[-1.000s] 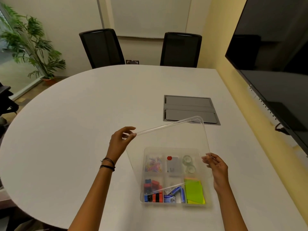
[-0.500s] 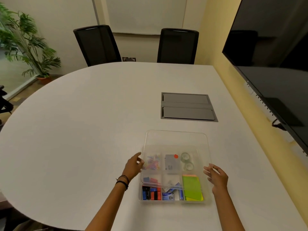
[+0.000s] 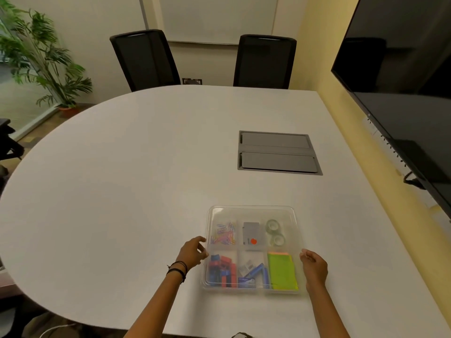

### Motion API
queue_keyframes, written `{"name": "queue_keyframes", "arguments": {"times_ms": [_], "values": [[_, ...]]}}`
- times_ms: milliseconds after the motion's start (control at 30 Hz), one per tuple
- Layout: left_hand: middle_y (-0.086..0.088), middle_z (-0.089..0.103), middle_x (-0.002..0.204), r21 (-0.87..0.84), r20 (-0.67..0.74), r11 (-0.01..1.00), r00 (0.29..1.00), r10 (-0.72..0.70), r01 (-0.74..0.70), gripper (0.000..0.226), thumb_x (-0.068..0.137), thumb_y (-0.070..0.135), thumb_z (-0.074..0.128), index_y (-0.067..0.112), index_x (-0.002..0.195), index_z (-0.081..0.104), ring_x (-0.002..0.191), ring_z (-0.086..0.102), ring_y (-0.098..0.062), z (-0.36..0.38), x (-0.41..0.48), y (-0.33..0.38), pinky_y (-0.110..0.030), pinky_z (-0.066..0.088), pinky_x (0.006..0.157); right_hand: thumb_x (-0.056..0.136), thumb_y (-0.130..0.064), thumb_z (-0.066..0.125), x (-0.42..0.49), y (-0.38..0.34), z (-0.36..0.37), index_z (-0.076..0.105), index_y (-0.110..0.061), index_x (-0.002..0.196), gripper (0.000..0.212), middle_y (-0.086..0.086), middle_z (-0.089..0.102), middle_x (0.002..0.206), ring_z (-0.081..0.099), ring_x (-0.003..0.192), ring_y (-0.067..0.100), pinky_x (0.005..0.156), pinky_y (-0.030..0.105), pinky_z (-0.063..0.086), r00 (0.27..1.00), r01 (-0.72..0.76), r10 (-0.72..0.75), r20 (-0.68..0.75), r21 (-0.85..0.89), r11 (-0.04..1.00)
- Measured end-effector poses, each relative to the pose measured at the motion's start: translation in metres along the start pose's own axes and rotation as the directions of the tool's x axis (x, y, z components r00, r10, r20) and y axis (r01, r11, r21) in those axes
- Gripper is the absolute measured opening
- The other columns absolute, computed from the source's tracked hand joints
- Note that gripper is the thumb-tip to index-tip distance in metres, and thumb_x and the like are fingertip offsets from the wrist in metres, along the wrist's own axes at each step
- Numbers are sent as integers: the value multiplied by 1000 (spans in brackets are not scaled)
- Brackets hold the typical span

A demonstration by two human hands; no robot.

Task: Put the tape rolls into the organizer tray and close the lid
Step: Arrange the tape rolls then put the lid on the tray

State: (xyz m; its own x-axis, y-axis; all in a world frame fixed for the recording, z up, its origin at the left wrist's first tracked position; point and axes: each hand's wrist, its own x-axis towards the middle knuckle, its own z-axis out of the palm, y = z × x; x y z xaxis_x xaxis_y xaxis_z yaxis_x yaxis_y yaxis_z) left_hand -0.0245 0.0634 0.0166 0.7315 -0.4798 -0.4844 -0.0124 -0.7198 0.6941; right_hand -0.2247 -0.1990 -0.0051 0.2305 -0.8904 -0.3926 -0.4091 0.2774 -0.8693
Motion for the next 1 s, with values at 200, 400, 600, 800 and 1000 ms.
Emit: {"name": "queue_keyframes", "arguments": {"times_ms": [200,400,600,800,1000], "values": [[-18,66,101,48,14,999,1000,-21,21,45,86,6,65,6,126,46,81,61,-22,-2,4,-5,-33,57,78,85,8,57,3,9,0,62,8,114,29,25,64,120,58,114,35,103,41,42,999,-5,7,32,-46,999],[-13,61,95,79,32,996,999,-36,33,45,86,6,65,6,126,45,81,60,-24,-1,7,-5,-34,56,81,85,9,55,7,13,-2,62,7,115,31,25,64,119,58,114,36,103,43,43,998,7,-1,57,-108,994],[-15,63,105,140,126,989,989,-73,56,47,88,11,63,10,129,41,86,60,-21,1,3,-10,-34,55,84,86,8,55,4,15,-6,63,4,114,29,23,66,114,60,109,36,98,41,45,997,50,-41,69,-145,988],[-14,58,107,143,379,985,914,-143,95,65,86,13,65,15,138,26,89,63,-23,1,-4,-13,-38,57,85,92,-12,57,-2,35,-9,66,4,86,20,23,69,84,62,80,34,71,35,46,981,188,-169,91,-290,938],[-2,60,99,110,538,991,834,-119,71,82,80,17,73,22,142,19,63,69,-3,1,-12,-32,-16,57,64,96,-25,50,-6,46,-12,48,-4,60,42,8,48,55,41,52,21,50,31,30,958,285,-258,122,-425,859]]}}
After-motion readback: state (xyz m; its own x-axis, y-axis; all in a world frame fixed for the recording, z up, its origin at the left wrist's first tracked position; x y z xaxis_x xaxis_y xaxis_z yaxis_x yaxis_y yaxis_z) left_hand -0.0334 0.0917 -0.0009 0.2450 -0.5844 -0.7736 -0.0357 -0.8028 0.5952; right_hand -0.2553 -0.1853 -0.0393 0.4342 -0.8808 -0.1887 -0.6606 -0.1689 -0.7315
